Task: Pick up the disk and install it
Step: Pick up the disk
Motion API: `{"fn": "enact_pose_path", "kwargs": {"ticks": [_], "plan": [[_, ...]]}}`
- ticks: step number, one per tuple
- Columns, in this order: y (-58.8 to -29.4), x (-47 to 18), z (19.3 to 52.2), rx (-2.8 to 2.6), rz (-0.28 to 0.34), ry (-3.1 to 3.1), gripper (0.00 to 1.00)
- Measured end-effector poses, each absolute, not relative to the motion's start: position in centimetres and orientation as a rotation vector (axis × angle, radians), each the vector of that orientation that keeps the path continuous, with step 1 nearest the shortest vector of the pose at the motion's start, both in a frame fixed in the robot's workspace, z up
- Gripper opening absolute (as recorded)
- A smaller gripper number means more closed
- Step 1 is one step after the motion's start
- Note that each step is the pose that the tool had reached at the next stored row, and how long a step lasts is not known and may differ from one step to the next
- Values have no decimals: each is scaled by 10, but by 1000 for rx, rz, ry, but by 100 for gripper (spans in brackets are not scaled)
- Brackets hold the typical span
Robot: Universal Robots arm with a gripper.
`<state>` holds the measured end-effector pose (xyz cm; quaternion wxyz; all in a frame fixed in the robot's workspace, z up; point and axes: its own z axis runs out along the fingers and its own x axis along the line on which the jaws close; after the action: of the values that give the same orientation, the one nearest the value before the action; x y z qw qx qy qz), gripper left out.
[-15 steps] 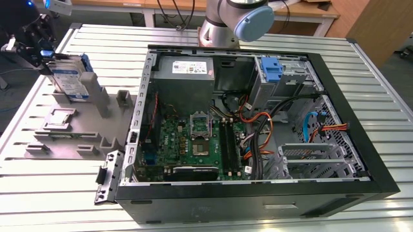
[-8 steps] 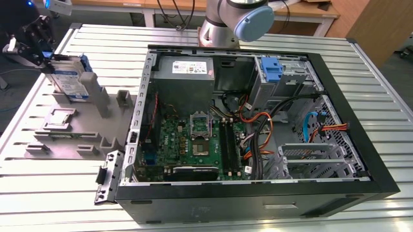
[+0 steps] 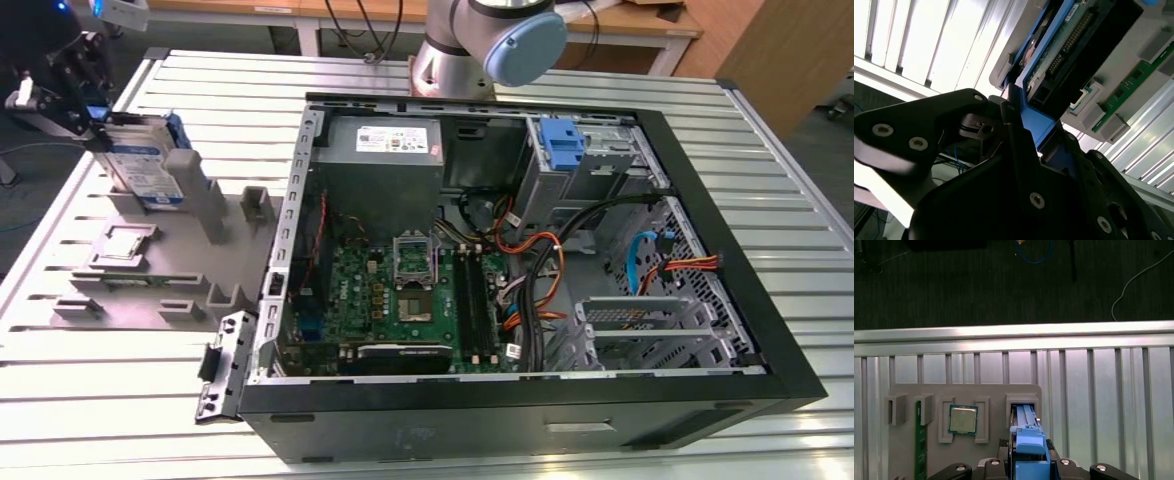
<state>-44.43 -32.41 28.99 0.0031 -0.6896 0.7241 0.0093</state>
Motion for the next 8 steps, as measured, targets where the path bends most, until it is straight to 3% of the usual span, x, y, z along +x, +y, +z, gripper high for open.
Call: {"fn": "enact_pose_path", "kwargs": {"ticks": [8], "plan": [[-324,-444,295,-2162,29,2270,36]]}}
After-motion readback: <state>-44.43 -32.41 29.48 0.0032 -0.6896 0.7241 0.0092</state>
